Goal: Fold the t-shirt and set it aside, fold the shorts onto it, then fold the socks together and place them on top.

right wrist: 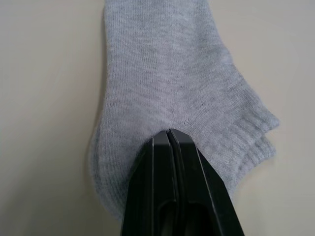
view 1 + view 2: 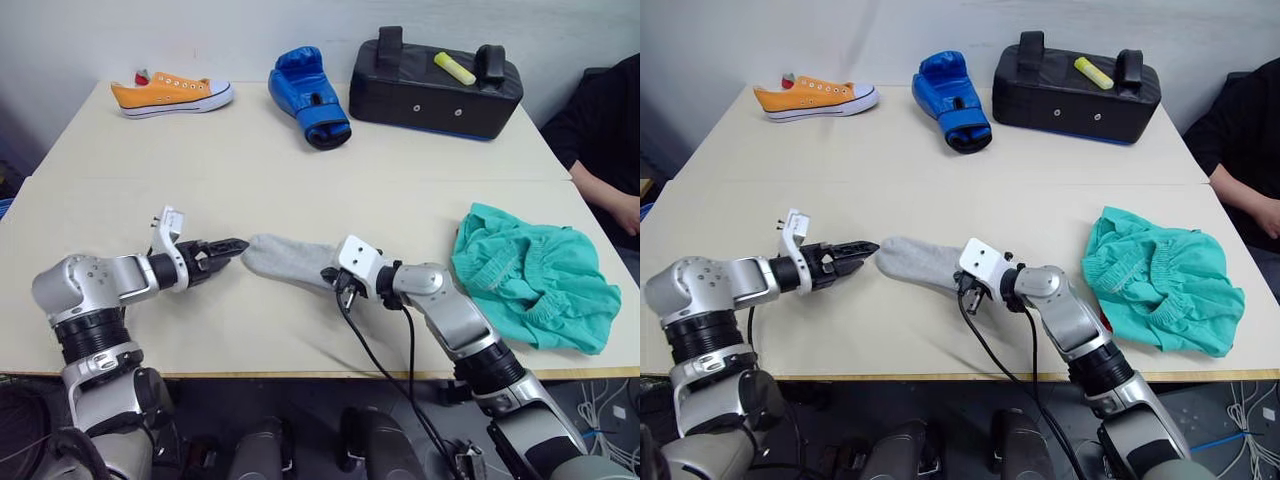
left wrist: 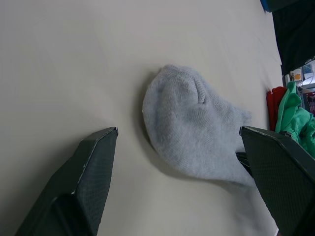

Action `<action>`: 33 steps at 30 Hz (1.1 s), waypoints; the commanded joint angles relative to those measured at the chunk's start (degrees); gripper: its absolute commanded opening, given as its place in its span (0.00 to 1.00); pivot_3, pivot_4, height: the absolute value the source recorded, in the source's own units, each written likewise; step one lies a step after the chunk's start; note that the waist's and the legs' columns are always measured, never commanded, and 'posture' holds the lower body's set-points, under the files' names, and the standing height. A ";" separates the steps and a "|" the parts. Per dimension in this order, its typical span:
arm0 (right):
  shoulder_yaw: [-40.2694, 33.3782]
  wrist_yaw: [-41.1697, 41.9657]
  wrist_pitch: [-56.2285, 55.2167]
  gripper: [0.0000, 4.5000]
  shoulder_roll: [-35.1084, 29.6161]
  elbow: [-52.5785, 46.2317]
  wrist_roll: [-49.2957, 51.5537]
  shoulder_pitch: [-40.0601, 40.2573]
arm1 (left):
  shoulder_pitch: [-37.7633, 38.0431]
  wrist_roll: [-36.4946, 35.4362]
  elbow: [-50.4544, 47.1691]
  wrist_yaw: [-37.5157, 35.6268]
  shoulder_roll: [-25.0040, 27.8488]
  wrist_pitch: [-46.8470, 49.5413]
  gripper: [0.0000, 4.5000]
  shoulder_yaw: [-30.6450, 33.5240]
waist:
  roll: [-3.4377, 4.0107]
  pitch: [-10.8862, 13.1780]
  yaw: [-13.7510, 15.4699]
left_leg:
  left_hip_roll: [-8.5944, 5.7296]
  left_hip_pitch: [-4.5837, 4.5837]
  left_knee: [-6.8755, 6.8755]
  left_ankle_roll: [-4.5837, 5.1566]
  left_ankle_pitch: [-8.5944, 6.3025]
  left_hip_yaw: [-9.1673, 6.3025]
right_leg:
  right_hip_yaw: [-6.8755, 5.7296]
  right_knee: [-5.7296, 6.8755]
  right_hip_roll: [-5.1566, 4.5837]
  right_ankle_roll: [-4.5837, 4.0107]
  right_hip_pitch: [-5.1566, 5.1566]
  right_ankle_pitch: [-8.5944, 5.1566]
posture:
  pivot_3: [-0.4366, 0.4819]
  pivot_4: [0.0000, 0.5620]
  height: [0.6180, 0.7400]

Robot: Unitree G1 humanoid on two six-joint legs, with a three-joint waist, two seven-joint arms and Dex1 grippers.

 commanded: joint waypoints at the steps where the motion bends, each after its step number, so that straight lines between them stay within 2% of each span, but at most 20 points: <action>1: 0.15 -0.13 1.17 0.00 0.22 -1.04 0.12 1.42 | -1.64 1.64 6.29 3.26 -2.81 -3.18 0.83 -2.46 | 0.04 -0.02 0.37 | 0.00 0.04 0.00 -0.01 -0.01 0.00 | 0.00 -0.01 0.00 0.00 0.04 0.00 | 0.48 0.27 1.00; 2: 0.08 -0.21 1.28 0.00 0.25 -1.18 0.08 1.50 | -2.28 1.97 7.65 4.12 -3.07 -4.08 0.79 -2.27 | 0.04 -0.02 0.59 | 0.00 0.10 -0.01 -0.01 -0.01 0.00 | 0.00 -0.01 -0.01 0.00 0.09 0.00 | 0.48 0.27 1.00; 6: -0.32 -0.66 1.59 0.00 0.00 -2.04 -0.16 2.34 | -3.49 1.38 9.89 4.30 -3.32 -6.83 0.49 -3.52 | 0.04 -0.02 0.85 | 0.02 0.56 -0.14 -0.08 -0.11 -0.02 | -0.02 -0.18 -0.01 0.00 0.57 0.00 | 0.48 0.27 1.00; 12: -0.51 -1.01 1.89 0.00 -0.24 -2.62 -0.35 2.91 | -5.74 -1.89 7.09 3.50 -3.89 -7.26 0.04 -2.92 | 0.03 -0.01 0.67 | 0.03 0.50 -0.16 -0.12 -0.19 -0.01 | -0.04 -0.24 -0.02 0.00 0.53 0.00 | 0.48 0.27 1.00; 13: -0.50 -1.07 1.89 0.00 -0.26 -2.60 -0.43 2.93 | -6.29 -2.59 6.34 3.45 -3.96 -7.15 0.01 -2.45 | 0.03 0.00 0.61 | 0.04 0.48 -0.17 -0.13 -0.19 0.00 | -0.05 -0.25 -0.02 0.00 0.50 0.00 | 0.48 0.27 1.00; 17: -0.40 -1.48 1.81 0.00 -0.42 -2.10 -0.94 2.89 | -10.09 -6.76 4.07 3.79 -4.18 -3.91 0.01 1.40 | 0.02 0.02 0.48 | 0.07 0.47 -0.19 -0.13 -0.19 0.04 | -0.07 -0.26 0.00 0.00 0.47 0.00 | 0.48 0.27 1.00; 19: -0.34 -1.97 1.76 0.00 -0.40 -1.53 -1.35 2.83 | -10.35 -8.21 0.46 2.12 -3.49 -2.33 0.01 -1.68 | 0.02 0.02 0.47 | 0.07 0.47 -0.19 -0.13 -0.20 0.04 | -0.07 -0.28 0.00 0.00 0.48 0.00 | 0.48 0.27 1.00; 23: 0.04 -2.01 0.88 0.00 -0.33 0.01 -1.78 2.48 | -8.85 -8.84 -10.12 -5.50 -0.72 -5.35 0.01 -20.71 | 0.00 0.06 0.42 | 0.05 0.51 -0.34 -0.19 -0.19 0.08 | -0.04 -0.34 0.03 0.00 0.49 -0.01 | 0.48 0.27 1.00; 25: 0.01 -2.00 0.48 0.00 -0.24 0.47 -1.93 2.39 | -7.64 -6.30 -12.99 -9.18 0.99 -10.32 0.01 -30.58 | 0.01 0.05 0.42 | 0.03 0.53 -0.38 -0.21 -0.19 0.11 | -0.01 -0.41 0.03 0.00 0.50 0.00 | 0.48 0.27 1.00; 27: 0.07 -2.07 0.16 0.00 -0.12 0.78 -2.02 2.40 | -6.93 -3.10 -13.08 -11.61 1.49 -16.46 0.01 -37.78 | 0.02 0.05 0.31 | 0.03 0.61 -0.49 -0.24 -0.18 0.18 | 0.06 -0.48 0.03 0.00 0.52 0.00 | 0.48 0.27 1.00; 33: 0.40 -2.46 -0.07 0.00 0.28 0.92 -2.21 2.81 | -7.84 0.19 -10.84 -14.46 -0.18 -24.24 0.01 -44.07 | 0.04 0.05 0.24 | 0.05 0.61 -0.74 -0.29 -0.06 0.19 | 0.05 -0.58 0.06 -0.05 0.43 -0.03 | 0.48 0.27 1.00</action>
